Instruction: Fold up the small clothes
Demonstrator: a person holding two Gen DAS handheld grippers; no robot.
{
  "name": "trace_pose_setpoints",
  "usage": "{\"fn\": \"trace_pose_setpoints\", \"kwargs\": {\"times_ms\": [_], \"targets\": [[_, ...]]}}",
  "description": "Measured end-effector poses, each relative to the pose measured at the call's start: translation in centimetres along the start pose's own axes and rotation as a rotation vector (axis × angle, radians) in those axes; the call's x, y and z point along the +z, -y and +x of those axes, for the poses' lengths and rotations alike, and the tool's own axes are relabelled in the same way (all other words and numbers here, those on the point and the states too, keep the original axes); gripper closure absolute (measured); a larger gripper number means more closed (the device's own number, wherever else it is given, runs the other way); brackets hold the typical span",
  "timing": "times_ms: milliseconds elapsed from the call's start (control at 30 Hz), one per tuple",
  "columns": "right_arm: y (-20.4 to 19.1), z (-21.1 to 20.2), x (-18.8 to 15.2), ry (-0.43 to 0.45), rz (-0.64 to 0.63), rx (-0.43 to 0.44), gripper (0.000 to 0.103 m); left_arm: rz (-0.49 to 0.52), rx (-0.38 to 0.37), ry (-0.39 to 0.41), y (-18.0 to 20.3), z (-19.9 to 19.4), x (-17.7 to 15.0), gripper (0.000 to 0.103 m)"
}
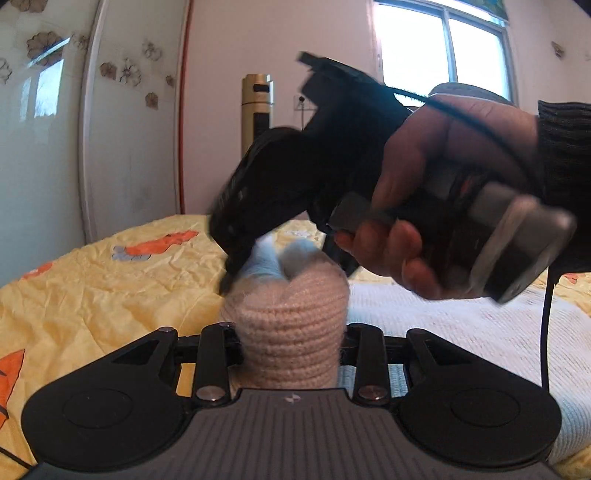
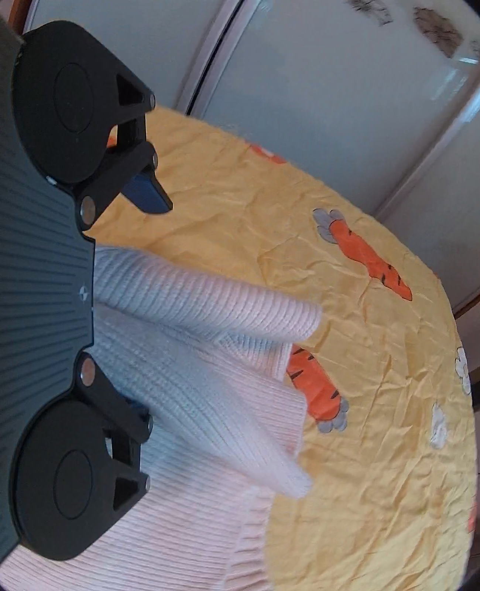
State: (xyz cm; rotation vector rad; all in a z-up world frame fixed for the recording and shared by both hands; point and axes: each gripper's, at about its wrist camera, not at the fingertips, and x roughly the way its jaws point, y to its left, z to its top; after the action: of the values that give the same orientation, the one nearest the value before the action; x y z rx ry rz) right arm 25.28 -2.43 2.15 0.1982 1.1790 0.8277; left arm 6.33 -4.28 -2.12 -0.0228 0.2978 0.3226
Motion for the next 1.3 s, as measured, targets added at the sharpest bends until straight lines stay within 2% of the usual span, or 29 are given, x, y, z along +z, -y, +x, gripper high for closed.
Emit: {"fn": "trace_pose_setpoints", "kwargs": {"times_ms": [33,67,100,167,300,533,733,867,933,1033,1133,1200,1300], "targets": [[-1.2,0.7,0.1,0.001,-0.081,-0.062,0.050,-0.021,0.001,-0.013,-0.4,0.2,0.0,0.069],[-2.2,1.3,-0.1,0.009,-0.155,-0.114,0.060,-0.039,0.001,-0.018,-0.7,0.3,0.0,0.069],[-2.8,1.8,-0.4,0.010,-0.205,-0.126,0.063,-0.049,-0.001,-0.019,-0.9,0.3,0.0,0.069],[-3.1,2.4,-0.7,0.013,-0.250,-0.145,0.063,-0.053,-0.004,-0.017,-1.1,0.3,-0.1,0.069],[-2.4,1.8,-0.7,0.023,-0.253,-0.127,0.066,-0.013,-0.006,0.001,-0.5,-0.2,0.0,0.069],[0.0,-2.2,-1.0,0.067,-0.247,-0.078,0.068,0.079,-0.068,0.033,2.8,-1.5,1.6,0.069],[4.3,-9.5,-2.2,0.127,-0.235,-0.082,0.069,0.119,-0.216,0.060,8.6,-3.0,2.8,0.069],[9.2,-14.6,-4.4,0.146,-0.190,-0.105,0.069,0.206,-0.334,0.042,13.6,-3.7,1.6,0.069],[12.3,-16.4,-6.0,0.147,-0.152,-0.122,0.069,0.270,-0.369,0.016,15.9,-3.6,0.5,0.069],[16.9,-17.5,-8.7,0.151,-0.063,-0.126,0.069,0.379,-0.375,-0.005,18.7,-3.6,-1.8,0.069],[20.0,-17.5,-10.6,0.192,0.016,-0.068,0.070,0.451,-0.354,0.031,19.4,-4.2,-2.8,0.069],[20.2,-17.8,-11.3,0.222,0.015,-0.048,0.070,0.441,-0.366,0.045,19.2,-4.6,-2.1,0.069],[18.9,-19.4,-12.3,0.284,-0.064,-0.053,0.069,0.466,-0.368,0.070,20.2,-5.4,-2.9,0.069]]}}
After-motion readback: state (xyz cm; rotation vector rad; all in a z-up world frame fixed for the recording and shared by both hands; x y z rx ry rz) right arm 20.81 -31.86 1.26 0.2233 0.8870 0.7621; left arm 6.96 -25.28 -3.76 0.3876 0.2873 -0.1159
